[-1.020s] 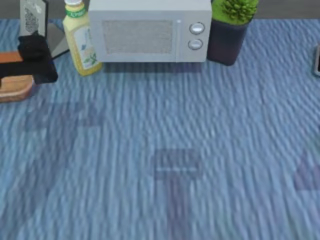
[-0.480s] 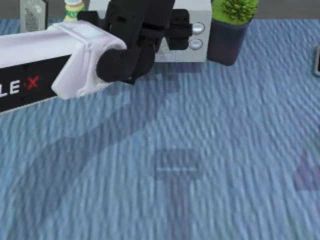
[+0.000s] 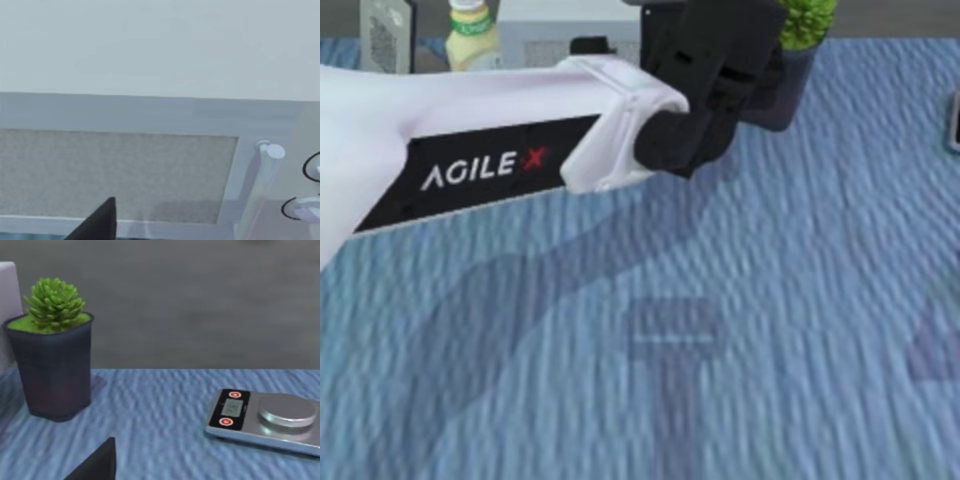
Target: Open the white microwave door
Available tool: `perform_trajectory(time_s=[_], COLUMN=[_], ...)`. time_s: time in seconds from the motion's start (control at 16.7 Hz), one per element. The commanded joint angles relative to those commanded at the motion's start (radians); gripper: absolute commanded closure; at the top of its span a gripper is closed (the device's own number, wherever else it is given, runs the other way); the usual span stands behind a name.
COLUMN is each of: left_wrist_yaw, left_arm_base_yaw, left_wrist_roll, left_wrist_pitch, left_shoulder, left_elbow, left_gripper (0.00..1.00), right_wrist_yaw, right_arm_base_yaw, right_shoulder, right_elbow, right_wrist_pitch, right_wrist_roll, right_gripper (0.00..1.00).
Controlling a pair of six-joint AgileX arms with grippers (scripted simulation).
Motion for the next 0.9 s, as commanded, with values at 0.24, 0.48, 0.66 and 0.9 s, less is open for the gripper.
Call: perform_trajectory(time_s=[0.24, 0.48, 0.66, 0.9], left_wrist_yaw=[0.004, 0.039, 0.077, 0.093], left_arm_base_yaw=[0.006, 0.044, 0.087, 0.105], left_wrist_roll=[0.002, 0.031, 0.06, 0.072], left_wrist_pitch=[0.001, 0.027, 0.052, 0.061], left_shoulder=[0.0, 0.102, 0.2, 0.235], left_elbow=[-0.001, 0.095, 0.184, 0.217], left_gripper=[0.0, 0.0, 0.0, 0.0], right_wrist_yaw=[0.0, 0.0, 0.0, 0.0], right_arm_base_yaw=[0.0, 0.0, 0.0, 0.0], right_shoulder=[0.0, 0.0, 0.0, 0.0], right_elbow=[0.0, 0.0, 0.0, 0.0], right_wrist_pitch=[0.0, 0.0, 0.0, 0.0], right_wrist_roll=[0.0, 0.0, 0.0, 0.0], right_gripper=[0.0, 0.0, 0.0, 0.0])
